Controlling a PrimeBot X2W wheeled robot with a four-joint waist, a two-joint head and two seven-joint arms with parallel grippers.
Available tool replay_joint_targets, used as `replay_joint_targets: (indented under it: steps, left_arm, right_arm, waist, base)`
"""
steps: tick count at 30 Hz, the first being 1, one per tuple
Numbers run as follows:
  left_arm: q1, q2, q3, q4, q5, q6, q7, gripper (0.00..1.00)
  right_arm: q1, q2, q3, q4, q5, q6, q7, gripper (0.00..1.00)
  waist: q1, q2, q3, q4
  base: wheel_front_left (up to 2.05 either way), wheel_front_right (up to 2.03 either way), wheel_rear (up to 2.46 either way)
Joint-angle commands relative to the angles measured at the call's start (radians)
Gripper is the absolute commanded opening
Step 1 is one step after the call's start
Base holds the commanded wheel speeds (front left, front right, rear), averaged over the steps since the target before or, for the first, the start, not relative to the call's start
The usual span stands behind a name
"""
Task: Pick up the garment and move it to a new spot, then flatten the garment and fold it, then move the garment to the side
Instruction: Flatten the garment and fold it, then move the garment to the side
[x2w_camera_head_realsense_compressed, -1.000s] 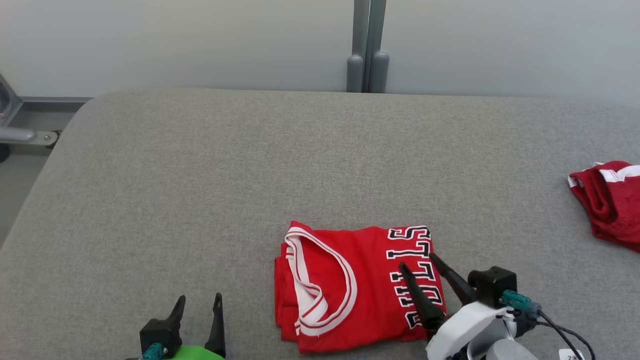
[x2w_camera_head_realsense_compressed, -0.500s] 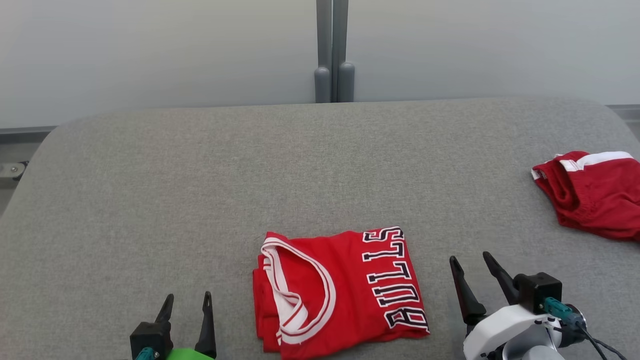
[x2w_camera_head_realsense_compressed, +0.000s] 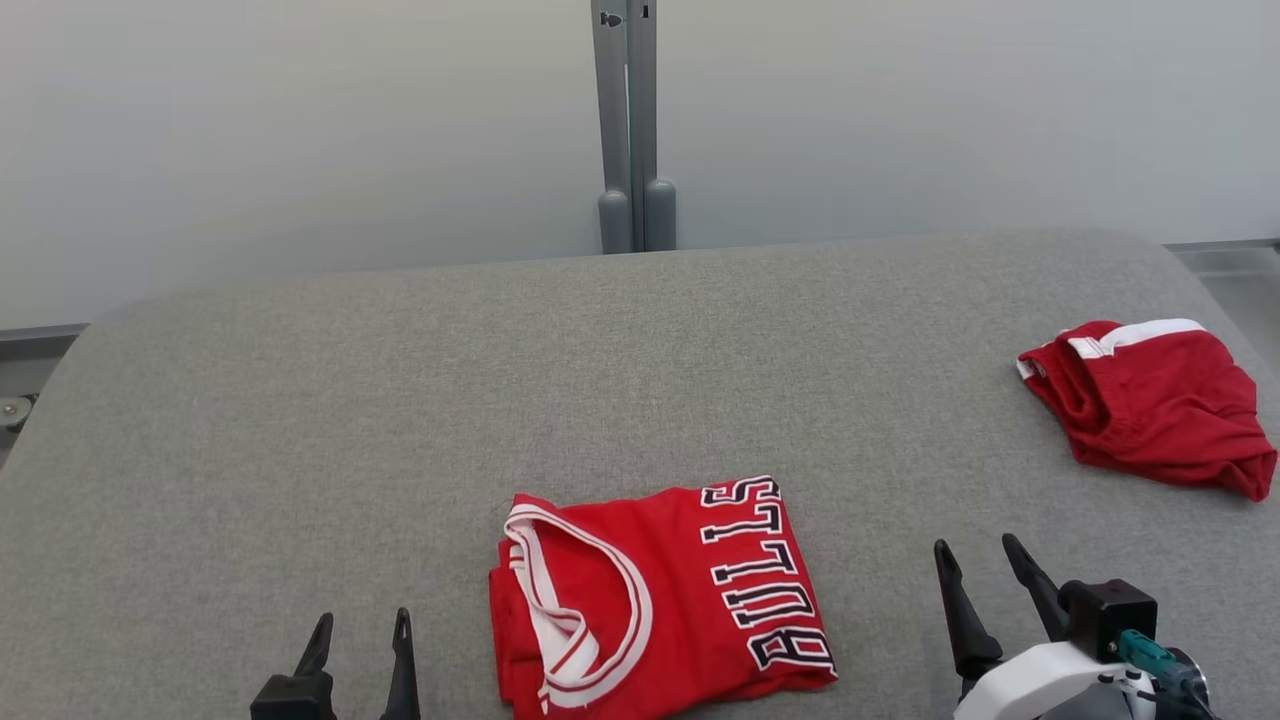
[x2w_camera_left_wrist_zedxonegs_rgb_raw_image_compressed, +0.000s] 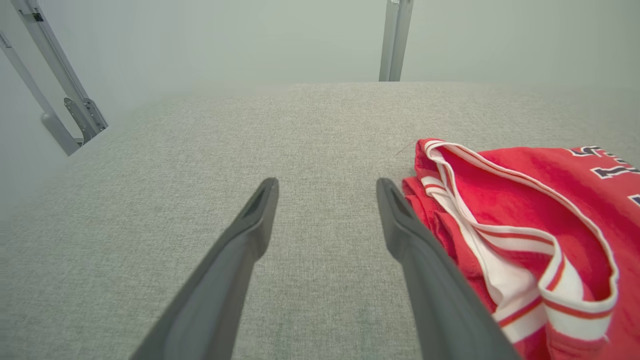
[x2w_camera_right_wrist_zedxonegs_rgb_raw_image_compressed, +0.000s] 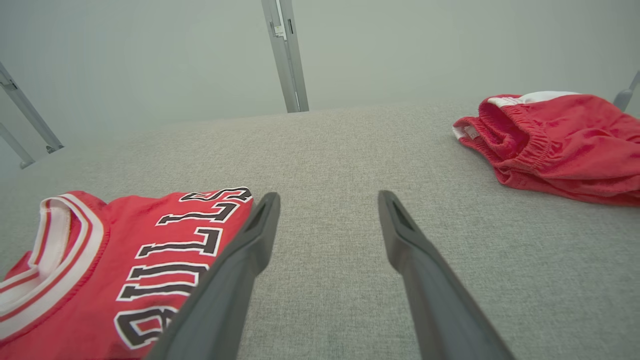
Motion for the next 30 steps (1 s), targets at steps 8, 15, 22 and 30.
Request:
replay_joint_targets:
  steps: [8, 15, 22, 30]
  left_arm:
    - [0.028, 0.003, 0.009, -0.016, 0.014, 0.005, 0.001, 1.0]
    - [0.018, 0.003, 0.0, -0.022, 0.013, -0.003, 0.001, 1.0]
    - [-0.012, 0.003, -0.033, -0.012, 0.017, -0.015, 0.001, 1.0]
    - [-0.036, 0.003, -0.067, 0.001, 0.012, -0.021, 0.001, 1.0]
  right_arm:
    - [0.018, 0.009, -0.015, -0.007, -0.003, -0.001, -0.002, 1.0]
    - [-0.004, 0.014, 0.025, 0.019, 0.022, -0.001, -0.003, 1.0]
    - [-0.072, 0.017, 0.118, 0.116, 0.093, -0.001, -0.002, 1.0]
    - [-0.155, 0.023, 0.112, 0.24, 0.186, 0.0, -0.003, 1.0]
  waist:
    - [0.0, 0.0, -0.013, 0.008]
    - [0.0, 0.0, 0.014, 0.033]
    - [0.0, 0.0, 0.065, 0.093]
    - [0.0, 0.0, 0.11, 0.199]
  base:
    - [0.0, 0.0, 0.0]
    - [0.0, 0.0, 0.0]
    - [0.0, 0.0, 0.0]
    - [0.0, 0.0, 0.0]
